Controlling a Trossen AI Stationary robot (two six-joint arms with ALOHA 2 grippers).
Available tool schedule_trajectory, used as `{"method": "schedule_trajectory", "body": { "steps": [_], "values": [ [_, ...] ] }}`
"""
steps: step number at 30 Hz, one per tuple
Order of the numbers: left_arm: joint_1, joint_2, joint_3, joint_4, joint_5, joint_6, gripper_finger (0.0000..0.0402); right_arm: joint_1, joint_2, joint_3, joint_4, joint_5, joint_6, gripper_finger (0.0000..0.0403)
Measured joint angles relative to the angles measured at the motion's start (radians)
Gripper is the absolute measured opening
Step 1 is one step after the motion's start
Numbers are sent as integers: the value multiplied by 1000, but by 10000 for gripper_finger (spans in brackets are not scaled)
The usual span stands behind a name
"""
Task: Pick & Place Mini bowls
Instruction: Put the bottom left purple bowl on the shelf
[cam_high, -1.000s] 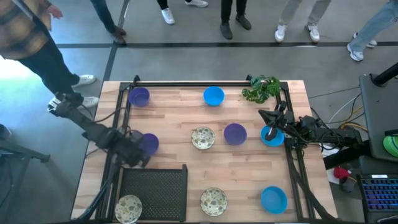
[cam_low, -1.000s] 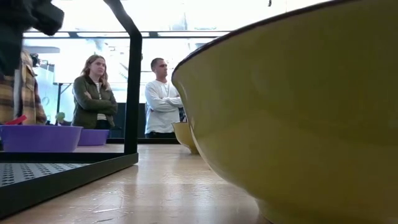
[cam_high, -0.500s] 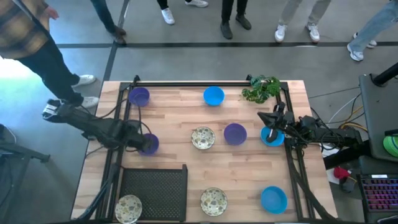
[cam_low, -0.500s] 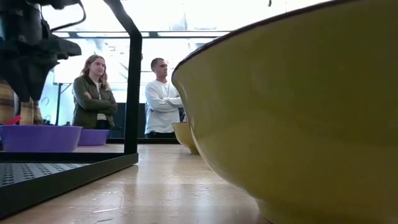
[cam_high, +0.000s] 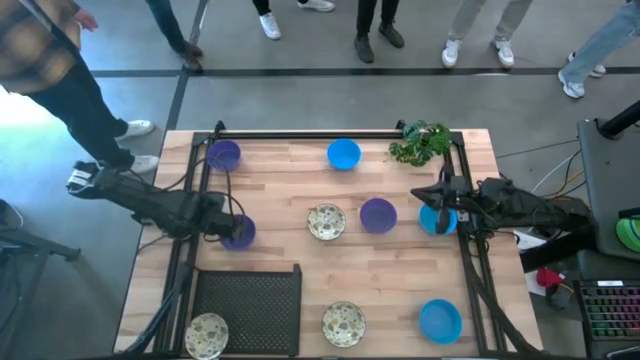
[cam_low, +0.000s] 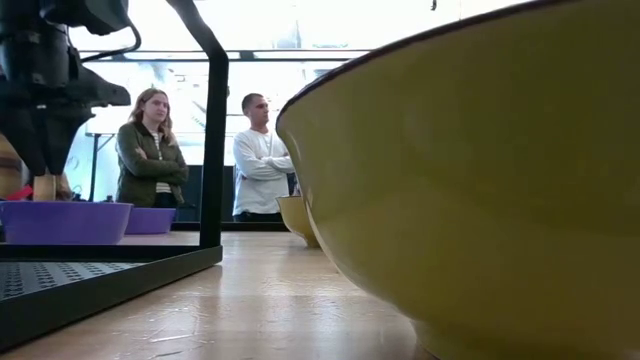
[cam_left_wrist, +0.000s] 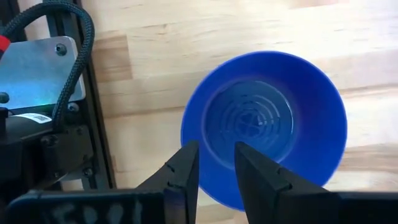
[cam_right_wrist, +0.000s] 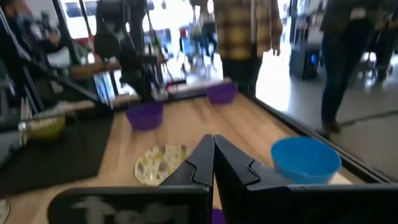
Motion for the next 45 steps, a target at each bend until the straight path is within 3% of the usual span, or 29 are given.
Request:
{"method": "schedule_trajectory", "body": {
  "steps": [5,13,27,45],
  "values": [
    [8,0,-9,3,-16,-19,94,0,155,135,-87,-43,9,8],
    [57,1,-10,3,-37,-27,94,0,344,268,-101,-281,-29,8],
    [229,2,-25,10,-25,32,94,0,481,335,-104,-308,-70,8],
    [456,184,-35,219,96,582,94,0,480,335,-99,-307,-73,8]
  ]
}}
